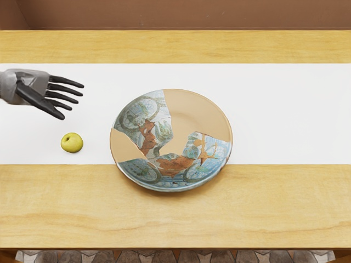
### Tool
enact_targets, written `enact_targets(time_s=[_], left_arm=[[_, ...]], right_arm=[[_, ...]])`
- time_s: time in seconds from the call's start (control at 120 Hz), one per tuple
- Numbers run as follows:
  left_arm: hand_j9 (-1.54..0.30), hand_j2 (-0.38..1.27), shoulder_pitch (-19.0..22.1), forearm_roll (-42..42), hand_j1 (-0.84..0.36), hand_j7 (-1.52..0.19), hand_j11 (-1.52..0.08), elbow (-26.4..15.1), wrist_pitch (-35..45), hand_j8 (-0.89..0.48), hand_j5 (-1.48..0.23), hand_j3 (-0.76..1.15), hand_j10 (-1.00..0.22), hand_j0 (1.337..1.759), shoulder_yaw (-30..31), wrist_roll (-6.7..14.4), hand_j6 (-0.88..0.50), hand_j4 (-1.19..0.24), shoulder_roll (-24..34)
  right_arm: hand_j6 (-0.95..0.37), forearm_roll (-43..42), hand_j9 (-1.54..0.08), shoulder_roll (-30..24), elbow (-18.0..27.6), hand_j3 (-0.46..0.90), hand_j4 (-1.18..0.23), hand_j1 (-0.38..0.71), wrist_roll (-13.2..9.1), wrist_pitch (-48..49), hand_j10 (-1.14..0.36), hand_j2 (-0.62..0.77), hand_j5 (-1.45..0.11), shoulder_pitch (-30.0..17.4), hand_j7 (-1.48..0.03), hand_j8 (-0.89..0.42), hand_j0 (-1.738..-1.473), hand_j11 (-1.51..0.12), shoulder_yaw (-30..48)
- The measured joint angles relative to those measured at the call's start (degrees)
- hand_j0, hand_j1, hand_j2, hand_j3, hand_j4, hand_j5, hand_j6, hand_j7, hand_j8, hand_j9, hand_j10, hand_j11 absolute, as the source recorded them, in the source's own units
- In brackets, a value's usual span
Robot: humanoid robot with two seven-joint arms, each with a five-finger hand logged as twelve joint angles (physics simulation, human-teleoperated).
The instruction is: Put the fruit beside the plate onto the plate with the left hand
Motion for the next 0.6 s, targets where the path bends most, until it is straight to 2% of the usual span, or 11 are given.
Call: enact_targets(time_s=[0.15, 0.242, 0.325, 0.442, 0.6], left_arm=[[-0.32, 0.05, 0.00, 0.29, 0.06, -0.32, -0.32, -1.40, 0.00, -0.24, -0.32, 0.00, -0.24, 1.658, 0.25, 0.10, -0.24, -0.24, 0.24], [-0.32, 0.05, -0.32, 2.81, 0.06, -0.32, -0.32, -7.55, 0.00, -0.24, -0.32, 0.00, -0.24, 1.658, 0.68, 2.53, -0.24, -0.24, 2.58], [-0.32, 0.05, -1.77, 4.61, 0.06, -0.32, -0.32, -14.29, 0.70, -0.24, -0.32, 0.00, -0.24, 1.658, 0.70, 3.90, -0.25, -0.25, 7.72], [-0.32, 0.05, -2.43, 7.95, 0.06, -0.32, -0.32, -22.03, 9.96, -0.25, -0.32, 0.00, -0.25, 1.658, 0.68, 5.51, -0.25, -0.25, 9.82], [-0.32, 0.05, -2.36, 13.41, 0.06, -0.32, -0.32, -27.42, 25.62, -0.25, -0.32, 0.00, -0.25, 1.658, 0.80, 9.18, -0.25, -0.25, 9.85]], right_arm=[[-0.04, -0.05, -0.05, 0.00, -0.05, 0.00, -0.04, -0.30, 0.18, 0.00, -0.04, -0.01, -0.05, 0.62, -0.05, -0.04, -1.658, -0.05, 0.01], [-0.04, -0.06, -0.05, 0.00, -0.07, 0.00, -0.04, -0.30, 0.13, 0.00, -0.04, -0.01, -0.05, 1.14, -0.05, -0.04, -1.658, -0.05, 0.02], [-0.04, -0.06, -0.05, 0.00, -0.07, 0.00, -0.04, -0.30, 0.09, 0.00, -0.04, -0.01, -0.05, 1.35, -0.05, -0.04, -1.658, -0.05, 0.03], [-0.04, -0.06, -0.05, 0.00, -0.07, 0.00, -0.04, -0.30, 0.06, 0.00, -0.04, -0.01, -0.05, 1.46, -0.05, -0.04, -1.658, -0.05, 0.01], [-0.04, -0.05, -0.05, 0.00, -0.02, 0.00, -0.04, -0.30, -0.07, 0.00, -0.04, -0.01, -0.05, -0.89, -0.05, -0.04, -1.658, -0.05, -0.14]])
